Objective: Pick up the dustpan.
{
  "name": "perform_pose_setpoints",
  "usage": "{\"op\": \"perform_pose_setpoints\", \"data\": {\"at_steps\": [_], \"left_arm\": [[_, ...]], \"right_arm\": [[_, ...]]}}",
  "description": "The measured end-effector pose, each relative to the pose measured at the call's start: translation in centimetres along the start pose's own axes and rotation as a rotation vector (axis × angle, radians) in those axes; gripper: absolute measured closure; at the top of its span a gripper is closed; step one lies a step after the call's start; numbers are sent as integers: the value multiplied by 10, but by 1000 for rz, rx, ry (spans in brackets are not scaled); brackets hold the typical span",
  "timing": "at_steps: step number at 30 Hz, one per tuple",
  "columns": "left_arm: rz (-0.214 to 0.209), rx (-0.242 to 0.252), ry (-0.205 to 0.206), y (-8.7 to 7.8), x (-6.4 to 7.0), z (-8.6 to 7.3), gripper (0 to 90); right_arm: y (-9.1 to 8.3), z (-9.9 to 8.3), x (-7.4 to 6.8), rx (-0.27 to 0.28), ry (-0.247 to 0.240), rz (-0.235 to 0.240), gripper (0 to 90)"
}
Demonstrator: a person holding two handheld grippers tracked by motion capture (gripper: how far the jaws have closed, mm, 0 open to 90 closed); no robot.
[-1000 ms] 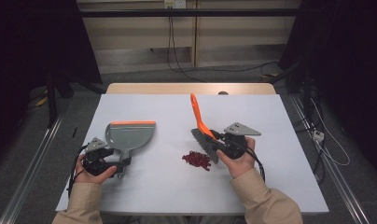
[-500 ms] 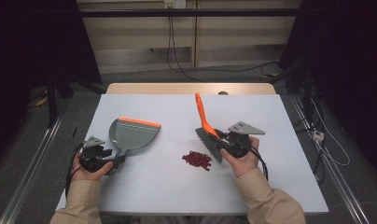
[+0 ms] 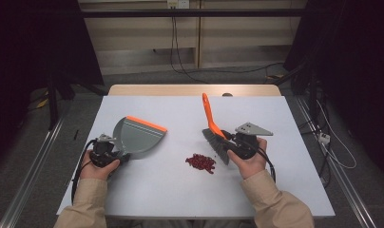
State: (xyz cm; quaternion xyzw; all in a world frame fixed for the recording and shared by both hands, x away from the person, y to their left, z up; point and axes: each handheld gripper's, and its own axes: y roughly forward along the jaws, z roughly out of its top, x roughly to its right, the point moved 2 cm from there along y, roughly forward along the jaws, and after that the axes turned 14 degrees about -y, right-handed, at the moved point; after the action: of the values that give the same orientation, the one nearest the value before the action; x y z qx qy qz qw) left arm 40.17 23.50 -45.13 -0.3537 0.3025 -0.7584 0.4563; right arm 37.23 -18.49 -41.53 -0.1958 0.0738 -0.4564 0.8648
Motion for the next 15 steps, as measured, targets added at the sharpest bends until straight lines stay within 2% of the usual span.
{"op": "perform_pose_setpoints", "data": {"at_steps": [4, 7, 12, 15], "left_arm": [[-50, 2, -14, -7, -5, 0, 631], [-56, 10, 3, -14, -5, -1, 632], [-91, 26, 44, -29, 0, -2, 632], [-114, 17, 99, -36, 6, -2, 632]], "right_arm": [[0, -1, 2, 2, 6, -5, 717], [-1, -1, 4, 3, 9, -7, 717], [-1, -2, 7, -2, 12, -11, 717], [-2, -1, 9, -4, 10, -16, 717]]}}
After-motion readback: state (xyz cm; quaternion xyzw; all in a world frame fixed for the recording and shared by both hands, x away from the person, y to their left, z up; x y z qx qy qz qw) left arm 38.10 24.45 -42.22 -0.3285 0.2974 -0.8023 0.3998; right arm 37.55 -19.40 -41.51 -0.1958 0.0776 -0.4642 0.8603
